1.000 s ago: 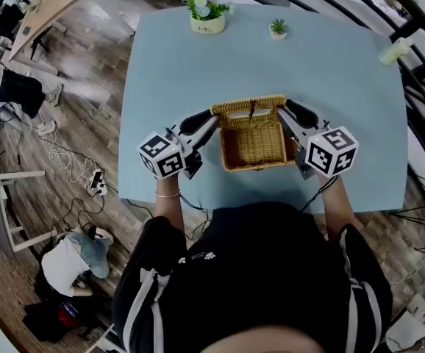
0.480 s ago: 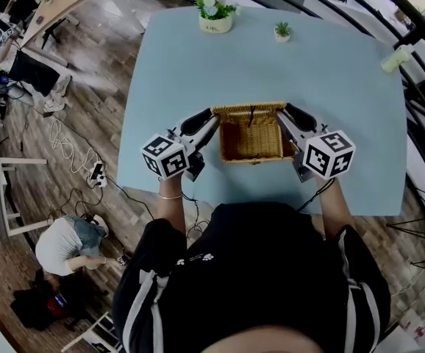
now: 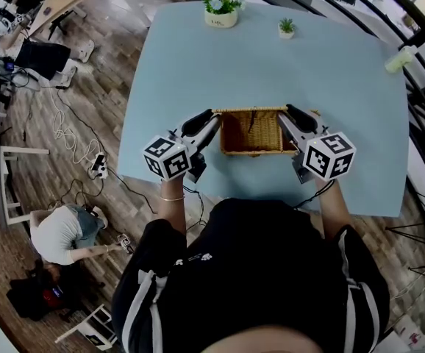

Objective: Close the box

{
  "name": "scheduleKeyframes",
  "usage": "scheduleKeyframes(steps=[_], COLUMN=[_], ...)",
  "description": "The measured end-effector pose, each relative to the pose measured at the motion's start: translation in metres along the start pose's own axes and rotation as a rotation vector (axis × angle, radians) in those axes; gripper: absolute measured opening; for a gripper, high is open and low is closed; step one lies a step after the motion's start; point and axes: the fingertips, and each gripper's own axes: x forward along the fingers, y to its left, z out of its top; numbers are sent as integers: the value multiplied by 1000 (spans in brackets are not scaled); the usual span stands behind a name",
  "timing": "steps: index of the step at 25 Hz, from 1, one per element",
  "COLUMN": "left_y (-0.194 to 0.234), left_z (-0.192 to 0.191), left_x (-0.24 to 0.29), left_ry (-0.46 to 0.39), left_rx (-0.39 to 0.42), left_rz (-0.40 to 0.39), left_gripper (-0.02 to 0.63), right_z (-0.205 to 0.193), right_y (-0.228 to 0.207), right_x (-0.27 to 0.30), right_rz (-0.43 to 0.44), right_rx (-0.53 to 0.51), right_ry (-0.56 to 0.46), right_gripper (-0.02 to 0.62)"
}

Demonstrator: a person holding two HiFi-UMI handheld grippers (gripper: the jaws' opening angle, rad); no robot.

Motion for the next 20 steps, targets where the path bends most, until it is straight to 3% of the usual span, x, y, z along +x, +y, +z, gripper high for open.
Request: scheduleKeyframes(steps=[20], left_y=[-11], left_z=[-20], left_x=[-10], left_ry=[-11], left_rx=[-73], left_rz=[44], left_gripper=[92], right_z=[-25], right_y=[10], right_x=[-16], right_rz=[22], right_rx=[12], right_ry=[49], right_gripper=[130])
